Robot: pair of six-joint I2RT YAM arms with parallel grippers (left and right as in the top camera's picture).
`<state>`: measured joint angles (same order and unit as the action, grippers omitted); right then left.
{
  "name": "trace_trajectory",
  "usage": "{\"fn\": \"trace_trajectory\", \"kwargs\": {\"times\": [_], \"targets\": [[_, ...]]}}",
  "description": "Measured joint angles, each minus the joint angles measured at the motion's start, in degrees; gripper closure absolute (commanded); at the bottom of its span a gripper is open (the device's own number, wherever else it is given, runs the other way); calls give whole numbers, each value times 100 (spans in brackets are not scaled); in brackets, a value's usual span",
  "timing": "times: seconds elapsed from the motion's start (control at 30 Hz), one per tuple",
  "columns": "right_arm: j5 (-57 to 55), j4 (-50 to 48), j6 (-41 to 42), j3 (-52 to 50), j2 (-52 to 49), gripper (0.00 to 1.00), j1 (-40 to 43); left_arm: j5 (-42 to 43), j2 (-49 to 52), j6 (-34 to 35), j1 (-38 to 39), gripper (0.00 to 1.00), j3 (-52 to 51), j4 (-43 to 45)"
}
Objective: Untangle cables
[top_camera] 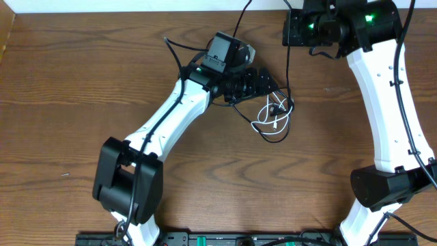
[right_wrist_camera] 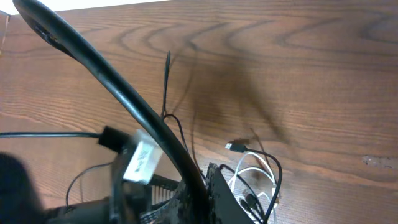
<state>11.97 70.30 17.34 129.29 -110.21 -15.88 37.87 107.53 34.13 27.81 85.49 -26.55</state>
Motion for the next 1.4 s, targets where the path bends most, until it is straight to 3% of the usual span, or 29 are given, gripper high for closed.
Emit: {"fn": "trace_trajectory", "kwargs": {"times": [0.7,1.03,1.13,1.3,1.4], "targets": [[0,4,-42,0,0,99,0,186,140,579,168,17,-2,756],[0,17,-85,0,0,99,0,186,621,662,361,25,-2,1016],[0,17,-107,0,0,99,0,186,638,686,376,34,-2,1097],[0,17,-127,2,0,99,0,186,640,732,380,66,-2,1091],[0,17,-138,0,0,99,0,166,640,684,380,92,-4,892]]}}
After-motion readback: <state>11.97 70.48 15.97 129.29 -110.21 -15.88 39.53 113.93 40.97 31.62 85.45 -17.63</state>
